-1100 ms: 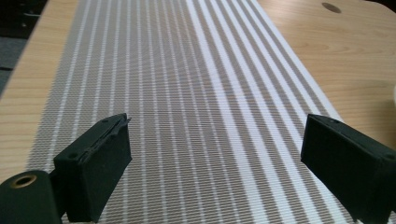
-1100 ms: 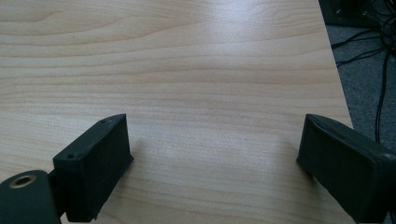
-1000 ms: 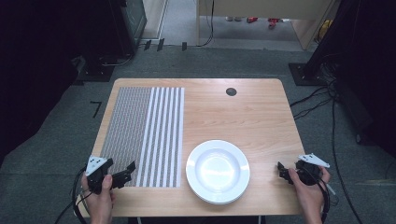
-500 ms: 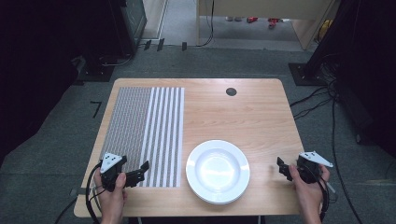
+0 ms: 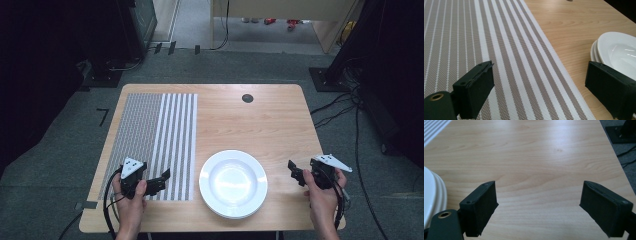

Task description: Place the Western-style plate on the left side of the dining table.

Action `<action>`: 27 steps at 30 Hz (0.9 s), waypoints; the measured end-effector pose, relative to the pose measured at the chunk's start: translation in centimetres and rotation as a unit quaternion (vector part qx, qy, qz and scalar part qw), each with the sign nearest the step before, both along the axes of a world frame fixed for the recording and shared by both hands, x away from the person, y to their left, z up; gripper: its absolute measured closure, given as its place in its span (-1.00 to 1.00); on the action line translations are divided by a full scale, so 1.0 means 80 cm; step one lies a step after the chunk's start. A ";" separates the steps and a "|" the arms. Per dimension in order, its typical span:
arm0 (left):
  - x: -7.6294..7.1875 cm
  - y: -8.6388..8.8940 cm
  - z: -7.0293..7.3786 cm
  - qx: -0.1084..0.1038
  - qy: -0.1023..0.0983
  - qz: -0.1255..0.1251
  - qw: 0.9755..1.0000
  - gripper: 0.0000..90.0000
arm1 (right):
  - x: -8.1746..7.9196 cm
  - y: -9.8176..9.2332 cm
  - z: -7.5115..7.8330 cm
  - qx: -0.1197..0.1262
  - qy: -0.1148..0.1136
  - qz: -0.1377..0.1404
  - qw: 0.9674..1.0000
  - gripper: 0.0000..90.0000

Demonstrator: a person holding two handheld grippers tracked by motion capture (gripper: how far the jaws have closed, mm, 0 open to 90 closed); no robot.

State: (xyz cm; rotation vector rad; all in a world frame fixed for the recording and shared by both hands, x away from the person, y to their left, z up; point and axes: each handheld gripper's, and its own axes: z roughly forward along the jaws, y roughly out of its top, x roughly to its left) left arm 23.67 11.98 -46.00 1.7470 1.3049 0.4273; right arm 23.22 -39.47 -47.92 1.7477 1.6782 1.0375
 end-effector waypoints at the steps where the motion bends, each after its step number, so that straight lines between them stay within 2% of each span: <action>1: 0.001 -0.002 0.000 -0.001 0.000 -0.002 1.000 -0.81 | 0.001 0.003 0.002 0.001 -0.003 0.002 1.000 -0.69; 14: 0.012 -0.035 0.003 -0.005 0.000 -0.021 1.000 -0.81 | 0.017 0.037 0.014 0.010 -0.016 0.017 1.000 -0.69; 22: 0.015 -0.054 -0.003 -0.012 0.011 -0.037 0.999 -0.81 | 0.016 0.051 0.009 0.013 -0.016 0.036 0.999 -0.69; 23: 0.015 -0.054 -0.003 -0.012 0.011 -0.037 0.999 -0.81 | 0.015 0.053 0.009 0.016 -0.014 0.040 0.999 -0.69; 25: 0.013 -0.061 -0.005 -0.015 0.014 -0.043 0.999 -0.81 | 0.013 0.056 0.007 0.040 -0.009 0.052 0.998 -0.69; 27: 0.012 -0.066 -0.006 -0.016 0.016 -0.048 0.999 -0.81 | 0.010 0.061 0.006 0.045 -0.008 0.059 0.997 -0.68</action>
